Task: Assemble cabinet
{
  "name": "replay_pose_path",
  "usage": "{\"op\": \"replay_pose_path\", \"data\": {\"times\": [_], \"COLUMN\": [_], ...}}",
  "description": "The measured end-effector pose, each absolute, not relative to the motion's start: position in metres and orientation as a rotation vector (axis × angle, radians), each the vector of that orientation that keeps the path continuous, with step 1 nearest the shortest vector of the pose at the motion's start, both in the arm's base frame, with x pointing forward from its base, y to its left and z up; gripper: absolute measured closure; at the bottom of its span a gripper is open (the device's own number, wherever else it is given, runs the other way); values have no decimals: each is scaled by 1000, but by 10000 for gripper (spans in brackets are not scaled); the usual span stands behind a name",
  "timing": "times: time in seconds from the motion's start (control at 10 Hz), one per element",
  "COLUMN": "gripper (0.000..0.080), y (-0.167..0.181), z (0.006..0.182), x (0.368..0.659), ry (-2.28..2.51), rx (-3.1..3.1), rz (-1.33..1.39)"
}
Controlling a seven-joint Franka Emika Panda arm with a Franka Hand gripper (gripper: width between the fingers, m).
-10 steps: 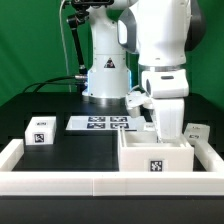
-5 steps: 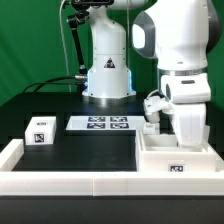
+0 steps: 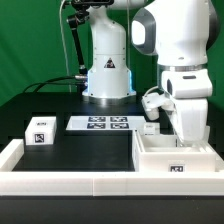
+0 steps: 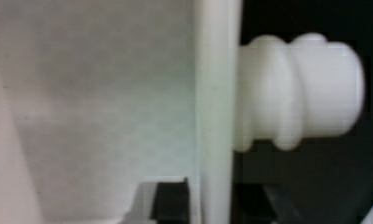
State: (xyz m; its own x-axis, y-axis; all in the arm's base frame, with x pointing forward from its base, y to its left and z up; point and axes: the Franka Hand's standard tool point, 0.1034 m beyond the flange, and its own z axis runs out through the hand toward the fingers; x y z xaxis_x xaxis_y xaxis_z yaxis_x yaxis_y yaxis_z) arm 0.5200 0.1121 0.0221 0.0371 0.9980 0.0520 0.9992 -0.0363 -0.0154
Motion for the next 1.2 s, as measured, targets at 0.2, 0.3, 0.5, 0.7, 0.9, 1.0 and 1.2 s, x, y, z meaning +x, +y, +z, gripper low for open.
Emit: {"op": "replay_pose_path", "data": {"times": [0.2,0.3,0.5,0.7,0.9,1.0,1.2], "gripper": [559,359,222,15,3,3,2], "y": [109,107,108,120,129,128,128], "z": [32,40,56,71,68,69,68], "x": [520,518,508,486,469,470,470], "ry": [-2151,-2153,-2111,-1975,-1889,-1892,-1890], "rx": [-2239,-2249,-2306,-2444,-2500,-2499,-2500], "rz": [-51,-57,-60,-79,-61,-62,-61]}}
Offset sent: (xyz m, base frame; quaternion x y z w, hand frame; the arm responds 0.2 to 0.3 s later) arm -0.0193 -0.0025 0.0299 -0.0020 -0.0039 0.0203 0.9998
